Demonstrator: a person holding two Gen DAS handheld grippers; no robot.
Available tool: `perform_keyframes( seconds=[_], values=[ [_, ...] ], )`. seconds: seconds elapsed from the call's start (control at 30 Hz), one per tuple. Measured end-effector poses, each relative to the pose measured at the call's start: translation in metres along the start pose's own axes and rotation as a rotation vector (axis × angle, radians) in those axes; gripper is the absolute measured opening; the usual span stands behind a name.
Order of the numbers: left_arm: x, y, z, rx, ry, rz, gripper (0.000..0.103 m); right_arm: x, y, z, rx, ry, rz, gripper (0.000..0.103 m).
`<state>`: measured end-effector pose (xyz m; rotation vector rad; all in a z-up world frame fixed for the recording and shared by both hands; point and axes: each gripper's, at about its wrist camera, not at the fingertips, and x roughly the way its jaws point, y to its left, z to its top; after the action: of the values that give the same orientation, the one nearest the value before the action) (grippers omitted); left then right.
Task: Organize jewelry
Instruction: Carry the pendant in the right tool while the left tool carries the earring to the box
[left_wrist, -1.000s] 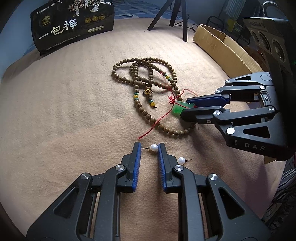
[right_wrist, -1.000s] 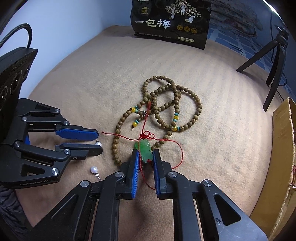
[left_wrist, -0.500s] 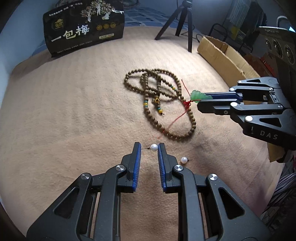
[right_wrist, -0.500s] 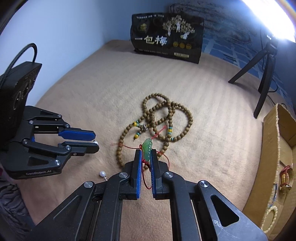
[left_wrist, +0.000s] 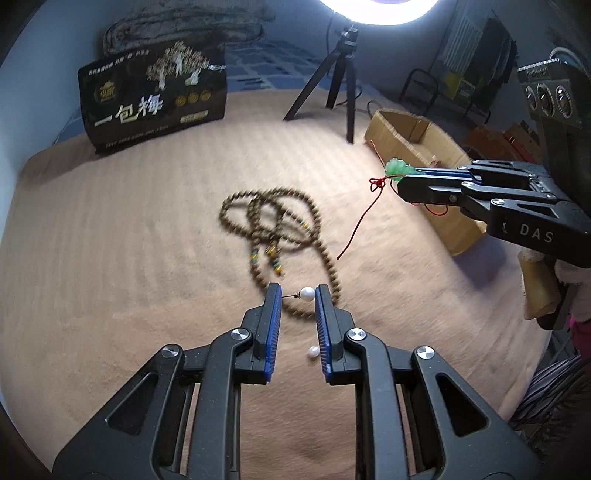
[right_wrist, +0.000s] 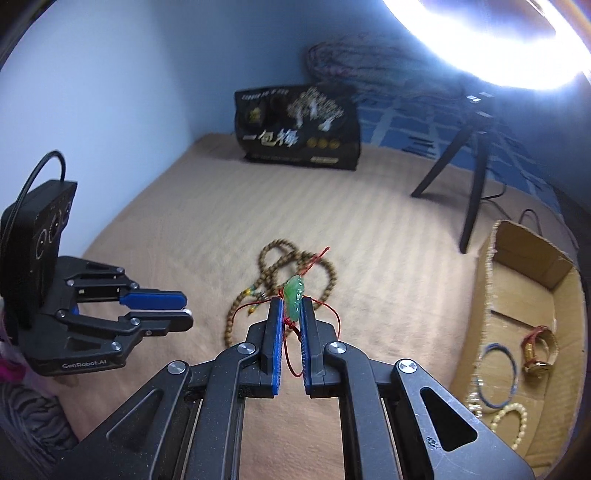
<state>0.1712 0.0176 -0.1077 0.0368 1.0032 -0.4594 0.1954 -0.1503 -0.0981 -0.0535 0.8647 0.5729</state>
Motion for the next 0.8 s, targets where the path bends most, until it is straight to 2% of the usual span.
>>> perform_keyframes(
  seconds=[0.27, 0.8],
  values=[
    [-0.009, -0.027, 0.021, 0.007, -0.055, -0.034, 0.017, -0.039, -0.037, -0.004, 0.062, -0.054, -0.05, 0.007],
    [0.008, -0.107, 0.055, 0.078, -0.097, -0.116, 0.017, -0.099, -0.116, -0.043, 0.175, -0.073, -0.191, 0.007]
  ],
)
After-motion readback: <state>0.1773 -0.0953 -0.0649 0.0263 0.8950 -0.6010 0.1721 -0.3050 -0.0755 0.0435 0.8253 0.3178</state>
